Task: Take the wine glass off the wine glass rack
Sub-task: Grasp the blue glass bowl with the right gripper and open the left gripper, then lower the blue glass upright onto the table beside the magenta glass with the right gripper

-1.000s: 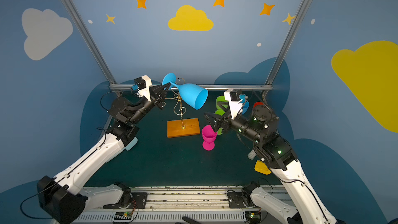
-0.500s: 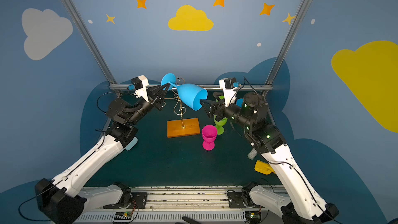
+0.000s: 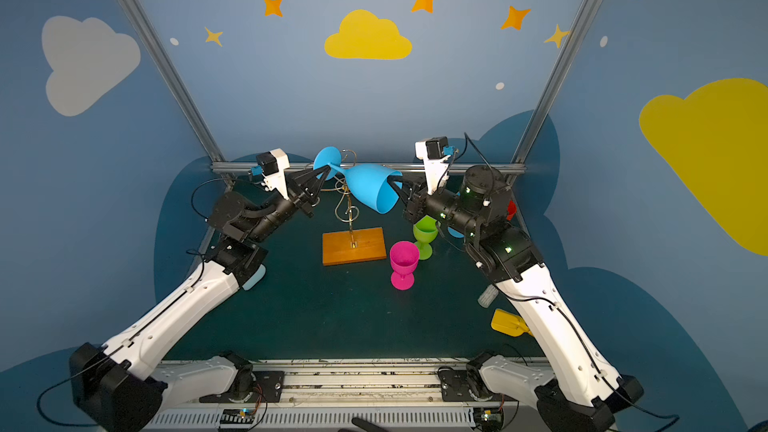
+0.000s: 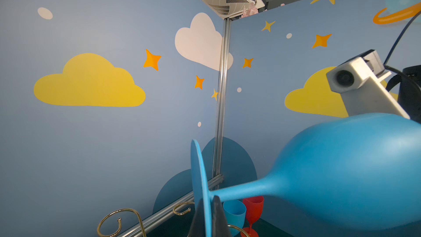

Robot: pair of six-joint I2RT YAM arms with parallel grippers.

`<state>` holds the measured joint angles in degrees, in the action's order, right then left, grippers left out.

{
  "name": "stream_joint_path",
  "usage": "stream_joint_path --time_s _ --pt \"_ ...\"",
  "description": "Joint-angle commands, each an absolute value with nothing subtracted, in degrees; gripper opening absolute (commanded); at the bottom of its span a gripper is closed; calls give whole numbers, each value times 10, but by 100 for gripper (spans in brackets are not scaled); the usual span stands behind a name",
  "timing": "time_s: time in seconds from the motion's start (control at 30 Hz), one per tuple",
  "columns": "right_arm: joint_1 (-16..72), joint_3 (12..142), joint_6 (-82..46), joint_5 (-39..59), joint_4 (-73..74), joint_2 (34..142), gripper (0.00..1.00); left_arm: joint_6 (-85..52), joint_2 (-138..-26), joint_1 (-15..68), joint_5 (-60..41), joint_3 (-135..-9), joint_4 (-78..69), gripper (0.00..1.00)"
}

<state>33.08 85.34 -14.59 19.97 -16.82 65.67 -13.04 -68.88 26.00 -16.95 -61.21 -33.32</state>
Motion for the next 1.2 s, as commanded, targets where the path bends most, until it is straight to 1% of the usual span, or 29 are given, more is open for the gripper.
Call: stream_joint_path --time_s 0.0,0.07,0.1,0.17,0.23,0.3,0.33,0.37,0.4,0.53,0.6,0.7,0.83,1.03,1.17 --pt "330 848 -156 201 -135 641 0 -129 -677 261 -181 -611 -352 11" --pt "329 844 -156 193 -133 634 0 -123 -676 260 -175 -611 -350 15" --pt "329 842 -154 190 -134 631 0 -120 -675 261 -173 -611 -349 19" --pt "329 839 -150 181 -134 623 0 -114 -672 261 -163 -610 -347 38" --pt "329 836 -148 173 -134 615 0 -107 -667 260 -156 -607 -345 52" --pt "328 831 -145 165 -134 606 0 -102 -660 260 -142 -606 -338 69" --pt "328 831 -141 163 -136 602 0 -97 -655 259 -138 -604 -333 84" --pt "327 832 -138 159 -141 598 0 -91 -650 258 -118 -603 -328 96" --pt "327 834 -135 157 -146 595 0 -85 -644 256 -108 -601 -325 99" --pt "328 842 -119 149 -177 578 0 -88 -606 233 -62 -567 -326 99" --pt "327 842 -112 143 -190 569 0 -115 -579 207 -34 -537 -333 99" --pt "328 850 -92 141 -218 561 0 -173 -531 153 -2 -472 -351 99" --pt "335 878 -63 175 -290 574 0 -213 -480 81 40 -401 -342 99" --pt "396 878 -23 165 -402 591 0 -252 -430 8 68 -338 -312 99" --pt "451 857 -7 112 -467 604 0 -262 -428 -8 61 -326 -317 99"
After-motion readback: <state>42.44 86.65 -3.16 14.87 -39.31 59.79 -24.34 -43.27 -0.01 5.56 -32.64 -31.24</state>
